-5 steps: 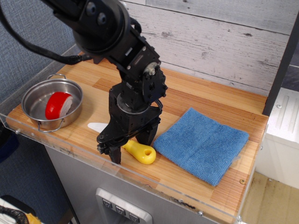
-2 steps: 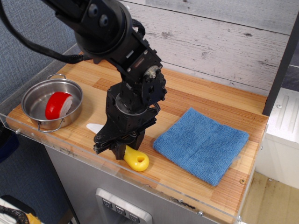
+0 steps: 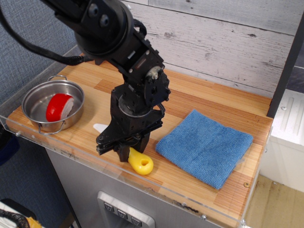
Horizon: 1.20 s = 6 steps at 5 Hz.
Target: Move the yellow knife to the back right corner.
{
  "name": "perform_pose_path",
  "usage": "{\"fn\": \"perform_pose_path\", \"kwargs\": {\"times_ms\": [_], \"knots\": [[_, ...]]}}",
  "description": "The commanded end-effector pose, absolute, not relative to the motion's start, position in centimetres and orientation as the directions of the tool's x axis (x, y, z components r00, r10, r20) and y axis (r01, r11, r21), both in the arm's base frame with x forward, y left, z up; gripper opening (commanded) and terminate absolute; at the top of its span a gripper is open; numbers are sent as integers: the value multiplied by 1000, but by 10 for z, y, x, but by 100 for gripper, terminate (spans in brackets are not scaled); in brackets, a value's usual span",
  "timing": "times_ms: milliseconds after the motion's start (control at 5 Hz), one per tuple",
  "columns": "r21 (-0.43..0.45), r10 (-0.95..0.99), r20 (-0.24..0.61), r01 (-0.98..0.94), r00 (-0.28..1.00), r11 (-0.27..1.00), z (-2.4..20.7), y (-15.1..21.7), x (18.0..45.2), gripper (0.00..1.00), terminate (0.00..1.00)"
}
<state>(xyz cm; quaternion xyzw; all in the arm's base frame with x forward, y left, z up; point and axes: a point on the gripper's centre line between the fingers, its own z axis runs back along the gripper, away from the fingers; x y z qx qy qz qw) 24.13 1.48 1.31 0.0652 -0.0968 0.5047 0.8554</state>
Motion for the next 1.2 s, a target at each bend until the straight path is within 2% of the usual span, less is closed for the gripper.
{"fn": "perform_pose_path", "kwargs": {"times_ms": [0,200,600,800,1000], "knots": [[-128,796,259,-797,548,590,68,16,262,0,0],[-187,808,287,-797,515,575,94,20,267,0,0],[-239,818,300,-792,491,562,119,27,303,0,0],[-245,830,296,-802,474,545,118,34,328,0,0],[-231,832,290,-810,472,540,105,39,348,0,0]]}}
